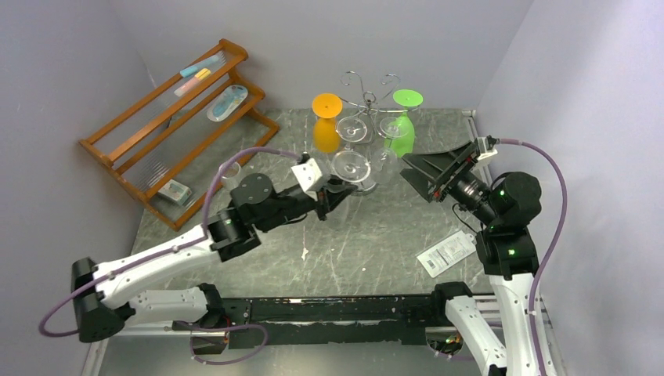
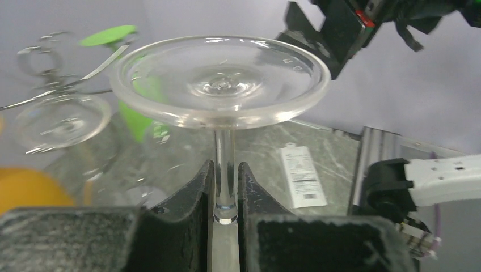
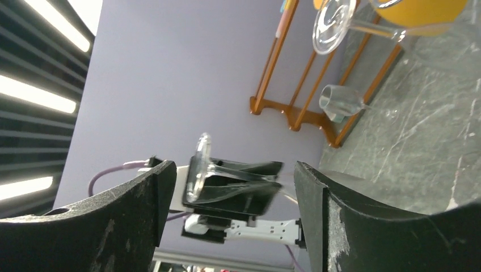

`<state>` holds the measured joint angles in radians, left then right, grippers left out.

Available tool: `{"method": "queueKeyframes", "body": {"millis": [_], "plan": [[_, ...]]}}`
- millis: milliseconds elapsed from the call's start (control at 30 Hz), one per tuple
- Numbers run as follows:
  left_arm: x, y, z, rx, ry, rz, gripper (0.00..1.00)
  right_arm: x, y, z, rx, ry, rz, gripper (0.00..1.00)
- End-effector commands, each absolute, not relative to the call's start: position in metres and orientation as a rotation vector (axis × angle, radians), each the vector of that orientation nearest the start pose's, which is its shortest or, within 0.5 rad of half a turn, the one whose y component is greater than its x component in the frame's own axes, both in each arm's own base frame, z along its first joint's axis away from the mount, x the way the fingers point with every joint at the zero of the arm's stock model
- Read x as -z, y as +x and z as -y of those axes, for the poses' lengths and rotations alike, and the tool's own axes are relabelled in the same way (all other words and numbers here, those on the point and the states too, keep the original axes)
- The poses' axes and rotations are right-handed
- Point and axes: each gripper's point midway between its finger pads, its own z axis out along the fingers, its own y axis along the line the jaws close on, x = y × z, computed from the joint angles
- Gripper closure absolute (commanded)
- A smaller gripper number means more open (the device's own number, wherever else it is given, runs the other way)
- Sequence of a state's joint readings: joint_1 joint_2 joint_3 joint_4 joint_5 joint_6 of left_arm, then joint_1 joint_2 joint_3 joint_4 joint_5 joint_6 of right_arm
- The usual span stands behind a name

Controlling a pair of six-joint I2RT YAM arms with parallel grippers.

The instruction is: Place the wine glass upside down on the wine glass rack

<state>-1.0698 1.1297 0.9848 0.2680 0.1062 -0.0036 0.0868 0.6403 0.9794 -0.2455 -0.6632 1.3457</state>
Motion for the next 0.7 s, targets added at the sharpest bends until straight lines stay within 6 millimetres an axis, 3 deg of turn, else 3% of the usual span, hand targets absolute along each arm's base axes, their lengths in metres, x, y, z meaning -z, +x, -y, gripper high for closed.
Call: {"method": "queueKeyframes", "body": {"millis": [0, 300, 500, 667], "plan": [[-0.366, 0.212, 0.311, 0.663, 0.709, -1.373, 0.95, -0.416, 0.208, -0.152, -1.496, 0.441, -1.657, 0.20], [-0.379, 0.292, 0.211, 0.110, 0.311, -1.500, 0.95, -0.418, 0.222, -0.140, -1.351, 0.435, -1.636, 0.20], [-0.393, 0.354, 0.195, 0.131, 0.234, -1.466, 0.95, -0.417, 0.227, -0.123, -1.214, 0.474, -1.598, 0.21], [-0.381, 0.423, 0.194, 0.244, 0.294, -1.475, 0.95, -0.414, 0.229, -0.115, -1.145, 0.477, -1.583, 0.21]]}}
